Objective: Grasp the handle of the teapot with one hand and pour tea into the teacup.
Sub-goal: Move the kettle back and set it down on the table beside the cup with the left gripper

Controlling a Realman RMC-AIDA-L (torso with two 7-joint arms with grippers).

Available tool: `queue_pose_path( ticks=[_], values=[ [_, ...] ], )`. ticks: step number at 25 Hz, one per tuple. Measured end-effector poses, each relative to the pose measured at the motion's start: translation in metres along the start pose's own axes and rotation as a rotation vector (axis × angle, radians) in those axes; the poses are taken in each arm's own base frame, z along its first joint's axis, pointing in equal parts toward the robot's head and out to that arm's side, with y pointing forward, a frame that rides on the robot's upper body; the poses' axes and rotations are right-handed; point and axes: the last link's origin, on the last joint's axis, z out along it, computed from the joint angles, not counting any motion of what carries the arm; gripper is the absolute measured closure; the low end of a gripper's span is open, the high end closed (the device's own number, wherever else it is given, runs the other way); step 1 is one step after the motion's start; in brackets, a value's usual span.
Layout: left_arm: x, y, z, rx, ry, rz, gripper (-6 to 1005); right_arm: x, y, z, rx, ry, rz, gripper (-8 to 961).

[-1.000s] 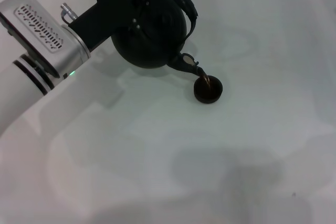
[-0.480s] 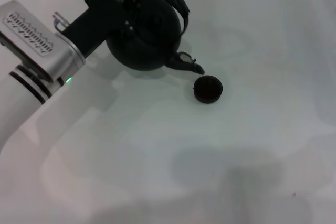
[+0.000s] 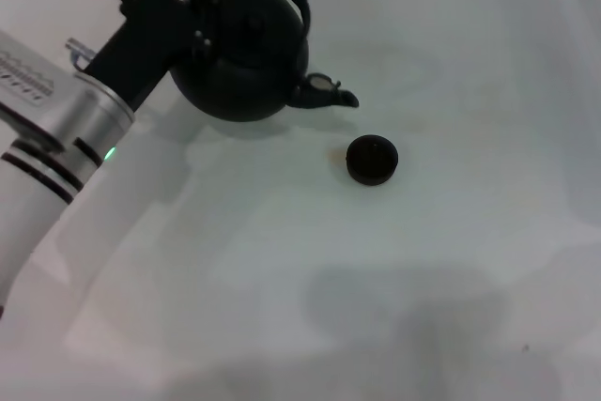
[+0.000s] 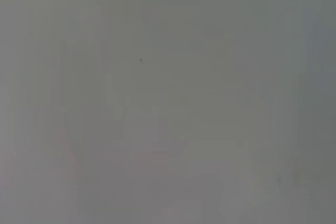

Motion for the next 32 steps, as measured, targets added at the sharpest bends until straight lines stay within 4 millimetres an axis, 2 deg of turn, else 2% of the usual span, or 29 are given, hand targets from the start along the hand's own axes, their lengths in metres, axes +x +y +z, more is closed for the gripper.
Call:
queue_pose_path(
  ticks=[8, 17, 32],
  values=[
    [-0.006, -0.005, -0.018, 0.136, -0.002, -0.195, 870, -0.001, -0.002, 0.0, 0.002, -0.002, -0.003, 111],
    [-0.018, 0.003, -0.032, 0.247, -0.056, -0.329, 870, -0.006, -0.001, 0.006, 0.002, -0.003, -0.016, 111],
    [-0.03, 0.007, -0.034, 0.244, -0.14, -0.349, 869, -0.006, -0.004, 0.005, 0.01, 0.0, -0.022, 111]
  ],
)
